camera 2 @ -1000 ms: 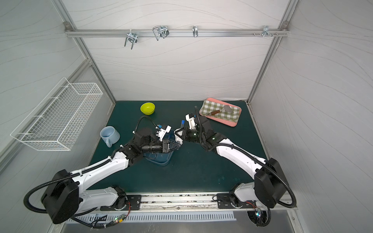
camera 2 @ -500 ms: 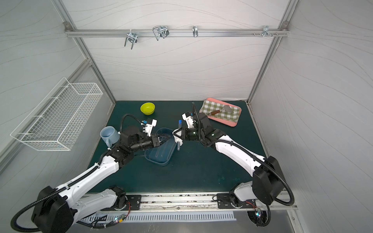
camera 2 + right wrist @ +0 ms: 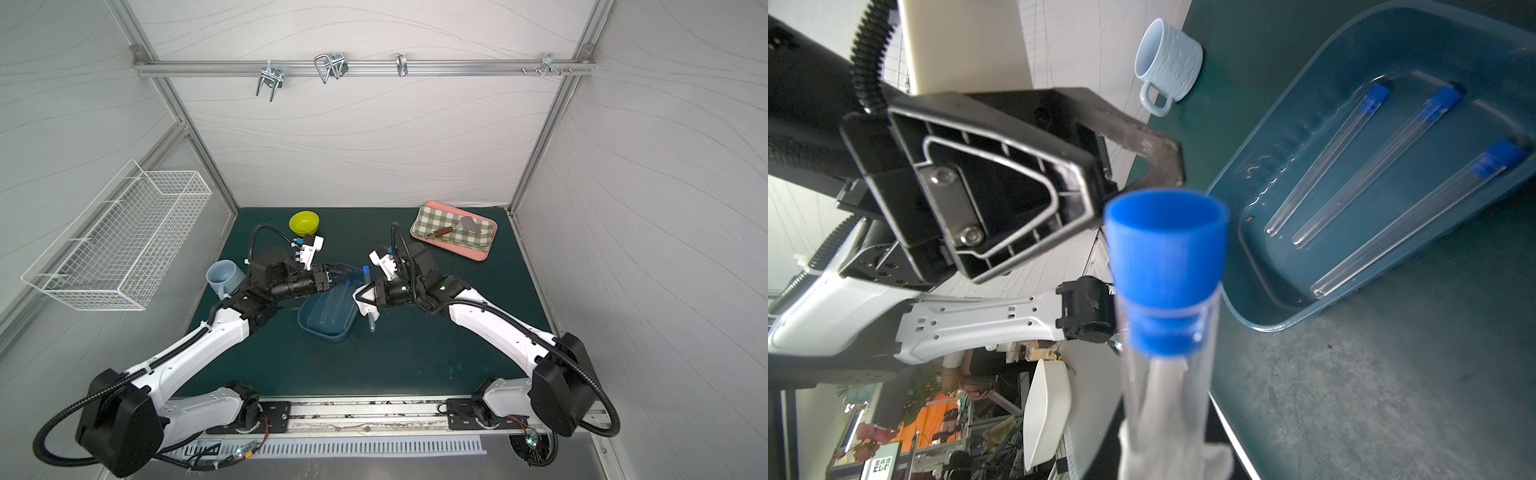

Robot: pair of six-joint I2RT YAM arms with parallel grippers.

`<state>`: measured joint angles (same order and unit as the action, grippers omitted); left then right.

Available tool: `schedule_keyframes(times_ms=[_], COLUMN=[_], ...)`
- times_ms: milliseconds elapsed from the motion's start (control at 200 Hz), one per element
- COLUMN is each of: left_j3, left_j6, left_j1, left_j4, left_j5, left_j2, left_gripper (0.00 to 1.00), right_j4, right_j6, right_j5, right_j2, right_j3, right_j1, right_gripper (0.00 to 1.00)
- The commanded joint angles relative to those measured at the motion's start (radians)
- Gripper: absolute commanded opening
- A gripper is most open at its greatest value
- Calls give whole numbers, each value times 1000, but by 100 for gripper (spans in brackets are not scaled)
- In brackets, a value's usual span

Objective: Wipe the exteriors of test tubes
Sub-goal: Wipe the dirt from the test tube.

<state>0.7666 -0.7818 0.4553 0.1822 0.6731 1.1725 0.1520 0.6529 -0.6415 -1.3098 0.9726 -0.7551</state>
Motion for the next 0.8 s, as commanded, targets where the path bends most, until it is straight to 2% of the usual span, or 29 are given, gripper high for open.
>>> schedule_keyframes(times_ms=[0, 255, 510, 615, 790], left_j3=[72, 62, 60, 63, 60], left_j6=[0, 1, -5, -6, -23], left_j1=[40, 87, 96, 96, 98], left_j4=[102, 136, 161, 163, 178], left_j5=[42, 26, 15, 11, 5], left_j2=[23, 51, 84, 91, 91], left_gripper=[37, 37, 31, 26, 11], right_j4=[8, 3, 16, 17, 13], right_j6=[-22, -21, -25, -27, -18], right_j5=[-23, -25, -22, -20, -13], right_j2=[13, 11, 17, 17, 17], right_j3=[-6, -5, 8, 9, 6], right_j1=[-15, -20, -36, -43, -52], right_gripper=[15, 16, 16, 16, 16])
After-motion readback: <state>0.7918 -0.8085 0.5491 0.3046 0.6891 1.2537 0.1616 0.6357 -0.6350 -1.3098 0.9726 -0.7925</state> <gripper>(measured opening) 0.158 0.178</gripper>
